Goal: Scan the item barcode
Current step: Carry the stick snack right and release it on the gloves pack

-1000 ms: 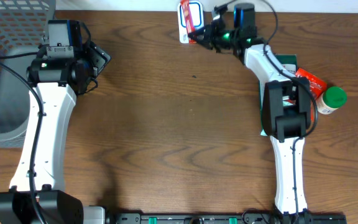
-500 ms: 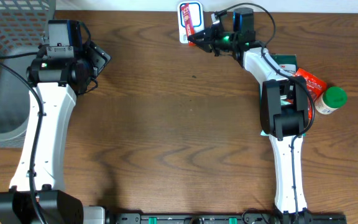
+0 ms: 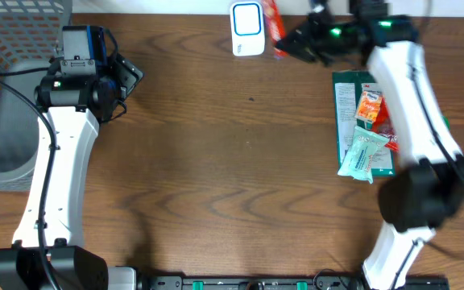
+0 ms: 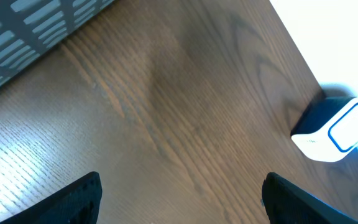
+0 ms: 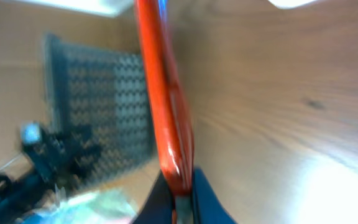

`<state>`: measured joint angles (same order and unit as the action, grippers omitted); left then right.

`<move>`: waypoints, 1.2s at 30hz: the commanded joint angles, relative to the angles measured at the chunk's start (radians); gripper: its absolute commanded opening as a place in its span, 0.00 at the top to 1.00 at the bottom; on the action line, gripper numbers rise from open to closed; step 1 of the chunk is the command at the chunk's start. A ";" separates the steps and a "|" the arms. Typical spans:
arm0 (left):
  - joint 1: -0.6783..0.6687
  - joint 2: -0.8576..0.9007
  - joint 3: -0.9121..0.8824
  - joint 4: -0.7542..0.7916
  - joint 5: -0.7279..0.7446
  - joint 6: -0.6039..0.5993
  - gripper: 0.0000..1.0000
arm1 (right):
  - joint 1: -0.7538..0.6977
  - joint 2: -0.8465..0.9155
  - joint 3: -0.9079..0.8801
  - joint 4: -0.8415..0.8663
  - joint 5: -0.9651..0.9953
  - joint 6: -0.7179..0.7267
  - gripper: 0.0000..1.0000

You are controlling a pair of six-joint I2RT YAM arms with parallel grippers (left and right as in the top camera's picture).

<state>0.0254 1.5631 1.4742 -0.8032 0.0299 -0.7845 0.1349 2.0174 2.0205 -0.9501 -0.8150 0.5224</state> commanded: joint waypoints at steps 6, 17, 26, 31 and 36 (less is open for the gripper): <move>0.002 -0.001 0.018 0.000 -0.016 0.010 0.17 | -0.012 -0.167 -0.008 -0.527 1.085 -0.256 0.99; 0.002 -0.001 0.018 0.000 -0.016 0.010 0.17 | -0.032 -0.166 -0.306 -0.329 1.264 -0.344 0.99; 0.002 -0.001 0.018 0.000 -0.016 0.010 0.17 | -0.044 -0.166 -0.557 -0.095 1.386 -0.454 0.96; 0.002 -0.001 0.018 0.000 -0.016 0.010 0.17 | -0.053 -0.166 -0.579 -0.085 1.386 -0.463 0.56; 0.002 -0.001 0.018 0.000 -0.016 0.010 0.17 | -0.053 -0.167 -0.569 -0.085 1.328 -0.470 0.23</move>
<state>0.0254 1.5631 1.4742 -0.8036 0.0261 -0.7845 0.0887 1.8465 1.4445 -1.0355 0.5343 0.0647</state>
